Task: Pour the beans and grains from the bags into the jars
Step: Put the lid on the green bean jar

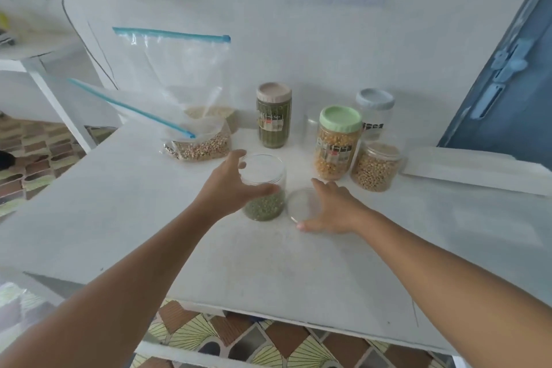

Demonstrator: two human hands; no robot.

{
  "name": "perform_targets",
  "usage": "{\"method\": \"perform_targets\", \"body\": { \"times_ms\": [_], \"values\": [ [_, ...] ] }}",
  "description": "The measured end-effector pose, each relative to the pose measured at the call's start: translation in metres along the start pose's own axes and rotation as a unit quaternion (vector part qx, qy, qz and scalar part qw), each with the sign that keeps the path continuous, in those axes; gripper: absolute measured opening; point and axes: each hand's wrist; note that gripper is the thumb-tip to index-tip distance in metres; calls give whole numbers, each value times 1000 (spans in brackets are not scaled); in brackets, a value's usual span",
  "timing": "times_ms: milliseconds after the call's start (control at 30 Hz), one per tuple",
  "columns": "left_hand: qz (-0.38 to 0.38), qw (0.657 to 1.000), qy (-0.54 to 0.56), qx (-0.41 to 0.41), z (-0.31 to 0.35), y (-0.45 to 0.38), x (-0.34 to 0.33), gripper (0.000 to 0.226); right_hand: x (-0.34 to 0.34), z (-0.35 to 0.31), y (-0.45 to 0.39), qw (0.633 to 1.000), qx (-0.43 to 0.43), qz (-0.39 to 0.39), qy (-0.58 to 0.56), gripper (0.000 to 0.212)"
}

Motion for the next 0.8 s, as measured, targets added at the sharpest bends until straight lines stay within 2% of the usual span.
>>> {"method": "perform_targets", "body": {
  "times_ms": [200, 367, 467, 600, 800],
  "values": [
    [-38, 998, 24, -36, -1, -14, -1, 125, 18, 3, 1, 993, 67, 68, -65, 136],
    [-57, 996, 33, -61, -2, -21, -4, 130, 51, -23, 9, 965, 156, 128, -168, 135],
    [-63, 993, 50, -82, 3, -23, -13, 121, 51, -43, 8, 958, 182, 104, -195, 133],
    [-61, 990, 77, -98, 8, -23, -23, 102, 45, -55, -3, 966, 175, 73, -177, 135],
    [-77, 987, 97, -102, 4, -27, -24, 100, 55, -61, -10, 975, 168, 33, -139, 134]
  ]
}}
Point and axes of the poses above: each hand's wrist, its own y-axis away from the middle knuckle, its own x-axis out of the back of the hand, z = x × y, and after that the axes turned 12 degrees about -y, right-handed
